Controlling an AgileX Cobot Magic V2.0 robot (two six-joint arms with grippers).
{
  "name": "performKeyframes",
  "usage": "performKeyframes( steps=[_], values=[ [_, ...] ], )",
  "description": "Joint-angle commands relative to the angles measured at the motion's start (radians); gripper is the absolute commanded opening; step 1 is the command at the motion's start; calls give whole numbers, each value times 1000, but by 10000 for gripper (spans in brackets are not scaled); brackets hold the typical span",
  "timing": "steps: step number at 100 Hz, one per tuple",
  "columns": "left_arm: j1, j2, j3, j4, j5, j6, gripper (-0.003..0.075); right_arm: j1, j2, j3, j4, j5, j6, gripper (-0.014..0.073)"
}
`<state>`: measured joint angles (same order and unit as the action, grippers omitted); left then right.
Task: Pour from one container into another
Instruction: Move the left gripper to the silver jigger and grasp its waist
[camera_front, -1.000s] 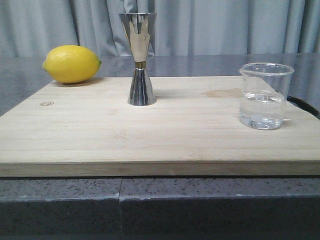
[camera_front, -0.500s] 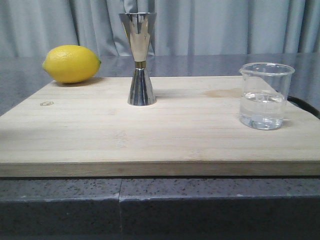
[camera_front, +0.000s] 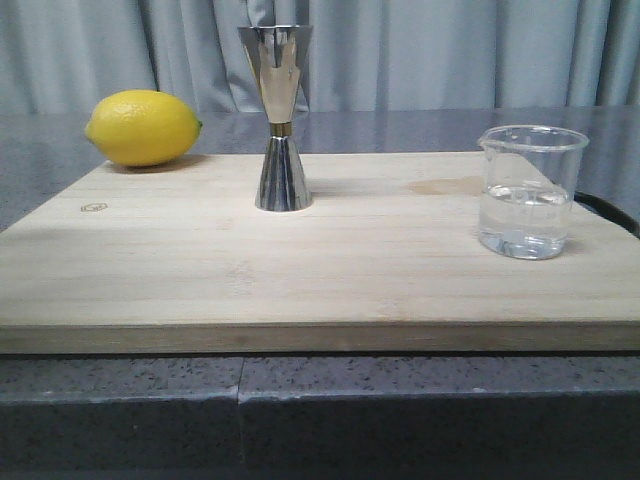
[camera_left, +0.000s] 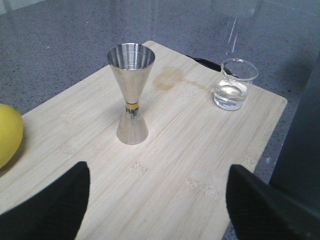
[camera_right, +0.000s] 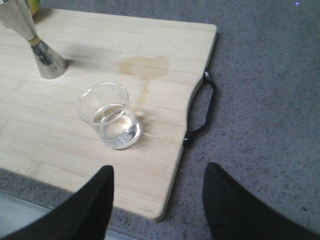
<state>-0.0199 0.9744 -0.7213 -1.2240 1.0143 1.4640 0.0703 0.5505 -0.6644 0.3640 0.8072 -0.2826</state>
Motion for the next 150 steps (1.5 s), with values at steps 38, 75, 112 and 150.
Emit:
performKeyframes(
  steps=[38, 75, 112, 150],
  values=[
    [-184, 349, -32, -407, -51, 513, 586, -7, 84, 103, 290, -114, -320, 407],
    [-247, 573, -35, -626, 16, 780, 586, -7, 84, 215, 313, -175, -322, 407],
    [-247, 661, -128, -626, 66, 801, 586, -7, 84, 215, 317, -208, -324, 407],
    [-319, 764, -231, -626, 113, 801, 586, -7, 84, 215, 332, -219, -324, 407]
  ],
)
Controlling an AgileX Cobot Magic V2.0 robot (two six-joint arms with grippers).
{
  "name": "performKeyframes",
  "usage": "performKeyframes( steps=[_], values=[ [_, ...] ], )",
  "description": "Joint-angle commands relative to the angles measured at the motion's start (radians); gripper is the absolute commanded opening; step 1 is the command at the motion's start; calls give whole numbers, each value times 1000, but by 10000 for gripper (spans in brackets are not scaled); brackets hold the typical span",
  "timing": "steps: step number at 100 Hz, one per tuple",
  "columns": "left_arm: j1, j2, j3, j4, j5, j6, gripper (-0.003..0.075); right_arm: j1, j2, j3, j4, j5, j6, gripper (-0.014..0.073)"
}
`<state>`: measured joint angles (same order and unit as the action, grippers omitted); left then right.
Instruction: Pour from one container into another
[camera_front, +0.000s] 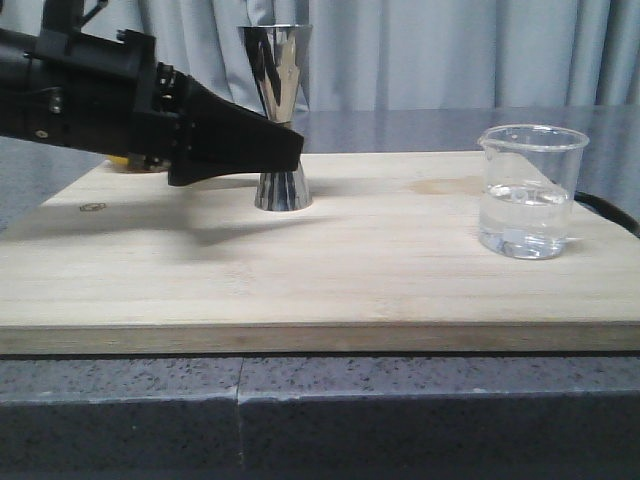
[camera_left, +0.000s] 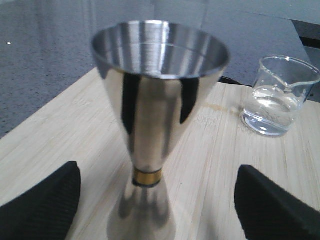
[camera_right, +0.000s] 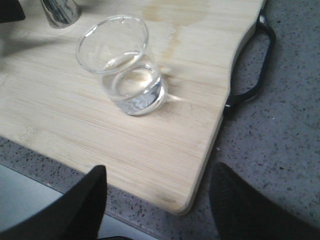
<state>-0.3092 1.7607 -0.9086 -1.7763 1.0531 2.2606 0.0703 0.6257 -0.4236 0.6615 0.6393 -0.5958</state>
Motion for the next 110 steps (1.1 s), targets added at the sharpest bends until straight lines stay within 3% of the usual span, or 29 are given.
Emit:
performKeyframes(
  steps=[1, 18, 83, 110],
  values=[
    [-32, -19, -47, -74, 74, 5, 586, -7, 9, -26, 35, -51, -11, 407],
    [-50, 1, -79, -74, 74, 5, 574, -7, 9, -26, 35, -51, -11, 407],
    [-40, 1, -94, -66, 111, 3, 350, -7, 9, -26, 35, -51, -16, 407],
    [-31, 1, -94, -64, 111, 3, 200, -7, 9, -26, 35, -51, -16, 407]
  ],
)
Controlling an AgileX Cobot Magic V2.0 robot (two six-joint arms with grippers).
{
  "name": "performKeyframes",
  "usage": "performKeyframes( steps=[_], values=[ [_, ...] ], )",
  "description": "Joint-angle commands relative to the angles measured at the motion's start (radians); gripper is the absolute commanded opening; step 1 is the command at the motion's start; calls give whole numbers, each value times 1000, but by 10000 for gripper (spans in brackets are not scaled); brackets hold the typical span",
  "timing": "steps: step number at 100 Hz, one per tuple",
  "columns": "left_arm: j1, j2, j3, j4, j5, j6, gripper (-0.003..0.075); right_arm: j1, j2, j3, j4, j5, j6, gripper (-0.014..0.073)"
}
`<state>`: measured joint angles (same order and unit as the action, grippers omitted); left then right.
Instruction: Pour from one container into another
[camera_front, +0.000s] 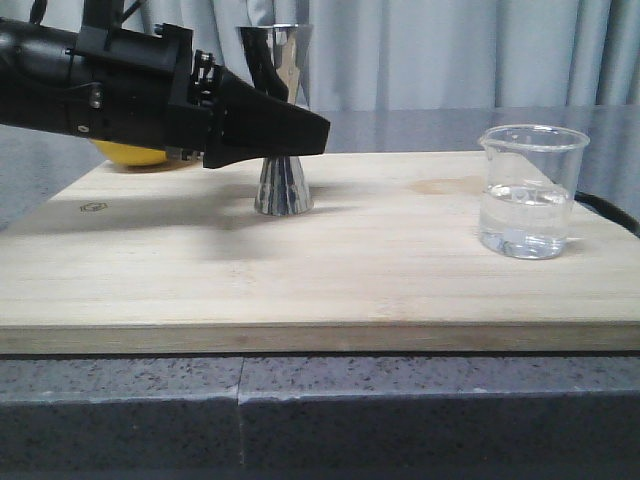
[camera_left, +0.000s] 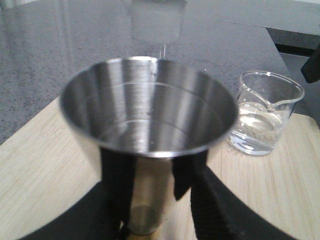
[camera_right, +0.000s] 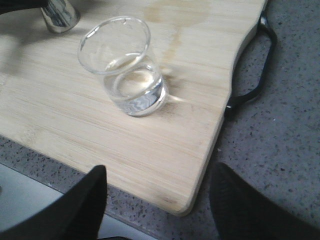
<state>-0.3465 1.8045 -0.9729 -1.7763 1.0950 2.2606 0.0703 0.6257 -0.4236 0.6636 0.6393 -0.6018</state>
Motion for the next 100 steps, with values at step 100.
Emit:
performKeyframes(
  steps=[100],
  values=[
    [7, -175, -29, -73, 143, -24, -19, -7, 28, 56, 369, -127, -508, 407]
  ],
)
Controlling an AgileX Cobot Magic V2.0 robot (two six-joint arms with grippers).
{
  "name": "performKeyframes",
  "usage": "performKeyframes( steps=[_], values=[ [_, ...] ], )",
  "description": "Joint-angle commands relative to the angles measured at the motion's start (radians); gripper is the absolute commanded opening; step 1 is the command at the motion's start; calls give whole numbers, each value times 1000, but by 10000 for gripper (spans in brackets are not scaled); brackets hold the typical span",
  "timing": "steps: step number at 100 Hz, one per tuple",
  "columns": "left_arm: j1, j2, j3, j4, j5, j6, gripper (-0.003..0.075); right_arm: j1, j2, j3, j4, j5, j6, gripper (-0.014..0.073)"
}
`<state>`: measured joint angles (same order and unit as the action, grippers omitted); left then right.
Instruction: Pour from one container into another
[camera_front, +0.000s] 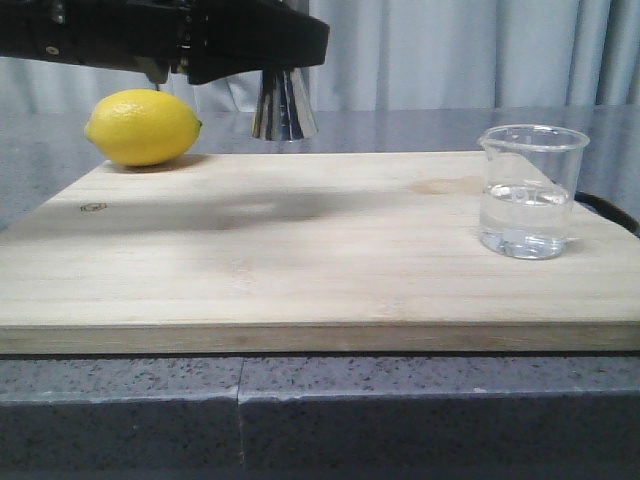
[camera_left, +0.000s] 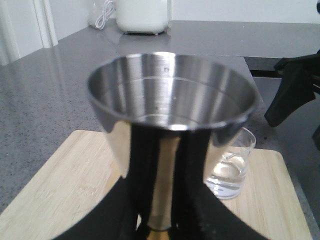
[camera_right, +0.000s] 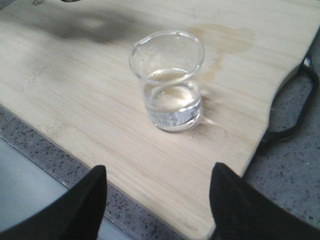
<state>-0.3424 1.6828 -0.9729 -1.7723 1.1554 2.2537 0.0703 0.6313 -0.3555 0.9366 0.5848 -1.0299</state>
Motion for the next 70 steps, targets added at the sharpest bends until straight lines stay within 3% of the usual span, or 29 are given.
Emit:
performKeyframes(
  steps=[1, 34, 56, 70],
  values=[
    [2, -53, -29, -78, 82, -18, -19, -7, 26, -10, 104, -77, -91, 407],
    [2, -53, -29, -78, 98, -18, -19, -7, 188, -8, 314, -100, -315, 409],
    [2, -53, -29, -78, 102, -18, -19, -7, 260, -8, 594, -80, -676, 409],
    [2, -53, -29, -78, 102, -18, -19, -7, 294, -8, 694, -75, -824, 409]
  ],
)
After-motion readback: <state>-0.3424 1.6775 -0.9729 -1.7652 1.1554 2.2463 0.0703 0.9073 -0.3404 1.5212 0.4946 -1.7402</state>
